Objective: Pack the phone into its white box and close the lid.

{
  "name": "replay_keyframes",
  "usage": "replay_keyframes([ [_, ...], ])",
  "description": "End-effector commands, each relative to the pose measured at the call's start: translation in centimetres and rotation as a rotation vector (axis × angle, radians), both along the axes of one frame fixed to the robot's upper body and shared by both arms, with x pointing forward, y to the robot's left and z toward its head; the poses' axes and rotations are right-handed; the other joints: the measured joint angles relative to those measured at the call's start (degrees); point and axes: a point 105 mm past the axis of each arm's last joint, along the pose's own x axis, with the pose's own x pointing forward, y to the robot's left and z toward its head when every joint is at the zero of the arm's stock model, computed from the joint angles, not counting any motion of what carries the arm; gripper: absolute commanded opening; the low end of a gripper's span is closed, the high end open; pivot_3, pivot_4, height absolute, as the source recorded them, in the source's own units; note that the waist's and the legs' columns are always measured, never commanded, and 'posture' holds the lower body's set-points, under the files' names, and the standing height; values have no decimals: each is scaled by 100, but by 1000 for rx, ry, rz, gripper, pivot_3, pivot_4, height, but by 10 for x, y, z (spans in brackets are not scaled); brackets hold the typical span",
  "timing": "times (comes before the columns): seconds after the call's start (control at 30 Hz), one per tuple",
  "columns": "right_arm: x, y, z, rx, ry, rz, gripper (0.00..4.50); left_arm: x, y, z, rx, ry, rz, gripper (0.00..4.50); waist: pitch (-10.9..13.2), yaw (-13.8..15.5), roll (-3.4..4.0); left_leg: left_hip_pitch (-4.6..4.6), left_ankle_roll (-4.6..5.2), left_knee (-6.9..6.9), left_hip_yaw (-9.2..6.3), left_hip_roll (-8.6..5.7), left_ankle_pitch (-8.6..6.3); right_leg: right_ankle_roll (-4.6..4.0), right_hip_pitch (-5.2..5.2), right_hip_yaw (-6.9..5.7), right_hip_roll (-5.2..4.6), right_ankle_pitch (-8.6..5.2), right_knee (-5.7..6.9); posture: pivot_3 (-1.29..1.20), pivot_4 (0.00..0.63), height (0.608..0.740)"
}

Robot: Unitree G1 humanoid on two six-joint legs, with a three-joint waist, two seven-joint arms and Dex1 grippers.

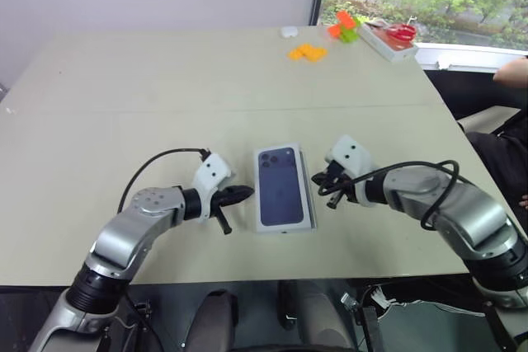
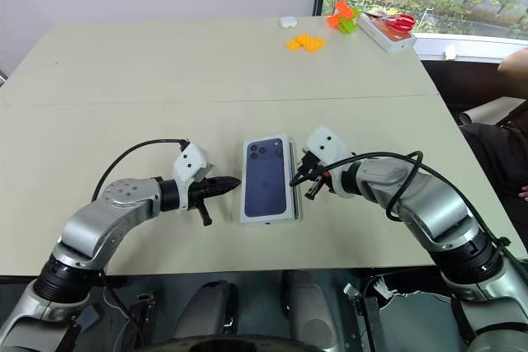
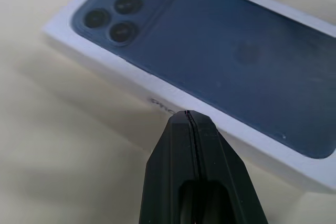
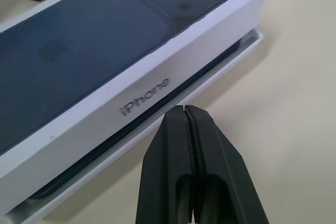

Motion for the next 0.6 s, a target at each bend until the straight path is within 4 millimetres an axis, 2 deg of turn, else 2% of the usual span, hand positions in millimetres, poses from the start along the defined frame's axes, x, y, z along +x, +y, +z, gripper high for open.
replay_keyframes([
  [0.03,-1,7,13,3,-57,37,44,-5,-10,12,-27,-42,-42,0,0,5,0,0,0,0,0,0,0,0,0,0,0,0,0,0,150,727],
  [0.2,-2,7,14,2,-56,42,44,-7,-14,10,-21,-44,-59,0,0,7,0,0,0,1,1,-3,0,-1,1,0,-3,0,0,0,150,727],
  [0.6,-2,0,11,-18,-53,31,44,-7,-16,18,-74,-47,-62,0,0,3,0,1,0,1,0,-3,0,2,1,0,-1,1,2,0,150,727],
])
